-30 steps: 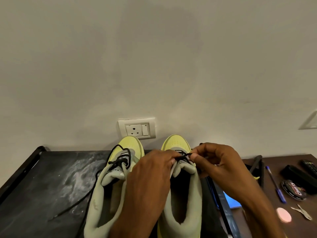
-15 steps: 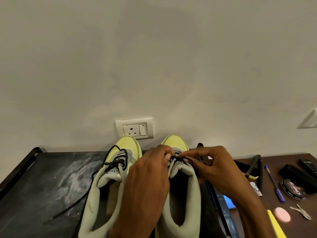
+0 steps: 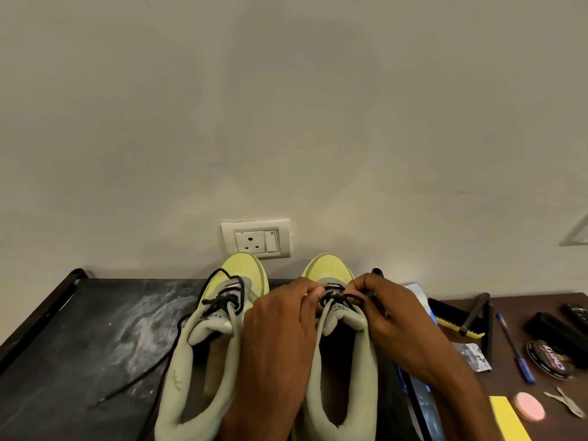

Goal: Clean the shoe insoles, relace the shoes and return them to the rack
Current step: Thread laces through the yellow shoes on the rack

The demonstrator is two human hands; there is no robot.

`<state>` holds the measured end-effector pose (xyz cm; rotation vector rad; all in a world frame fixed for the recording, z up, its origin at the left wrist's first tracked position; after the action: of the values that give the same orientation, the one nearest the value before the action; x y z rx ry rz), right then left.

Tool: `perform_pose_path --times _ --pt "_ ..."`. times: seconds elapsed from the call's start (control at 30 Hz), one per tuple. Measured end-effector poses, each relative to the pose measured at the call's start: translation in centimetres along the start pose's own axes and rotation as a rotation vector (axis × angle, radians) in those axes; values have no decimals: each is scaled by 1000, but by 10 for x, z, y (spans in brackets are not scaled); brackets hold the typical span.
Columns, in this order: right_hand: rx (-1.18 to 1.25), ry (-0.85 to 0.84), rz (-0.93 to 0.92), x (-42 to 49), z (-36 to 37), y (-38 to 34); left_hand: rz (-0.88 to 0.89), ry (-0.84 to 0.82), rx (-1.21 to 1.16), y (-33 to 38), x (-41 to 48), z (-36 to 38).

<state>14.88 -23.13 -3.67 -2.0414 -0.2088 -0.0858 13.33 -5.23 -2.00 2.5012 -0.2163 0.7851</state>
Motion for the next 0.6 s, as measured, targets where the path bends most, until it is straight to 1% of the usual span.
perform_pose_path --times 0.07,0.2,0.27,0.3,0.4,0.5,0.6 --pt "22 22 -9 0 -1 -1 -14 -6 3 5 1 0" --pt "188 65 15 2 -3 2 -74 -239 60 12 -7 5" --pt "183 49 41 4 -3 4 -49 -234 -70 10 -4 1" --pt "158 46 49 4 -3 4 -50 -200 -66 9 -2 -5" --pt "113 43 40 4 -5 1 -42 -186 -70 7 -3 -2" --pt "151 75 62 3 -7 4 -59 -222 -92 8 -3 1" --pt "182 151 93 2 -8 7 -128 -251 -59 0 -1 9"
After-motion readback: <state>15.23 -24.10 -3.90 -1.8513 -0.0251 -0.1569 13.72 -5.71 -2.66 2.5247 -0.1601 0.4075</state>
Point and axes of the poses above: each hand's wrist, its own x-axis towards the middle knuckle, its own z-axis out of the palm, y = z × x, the point moved 4 cm from there along x, towards the middle knuckle, and after that the axes turned 13 degrees about x, right-handed, at the moved point
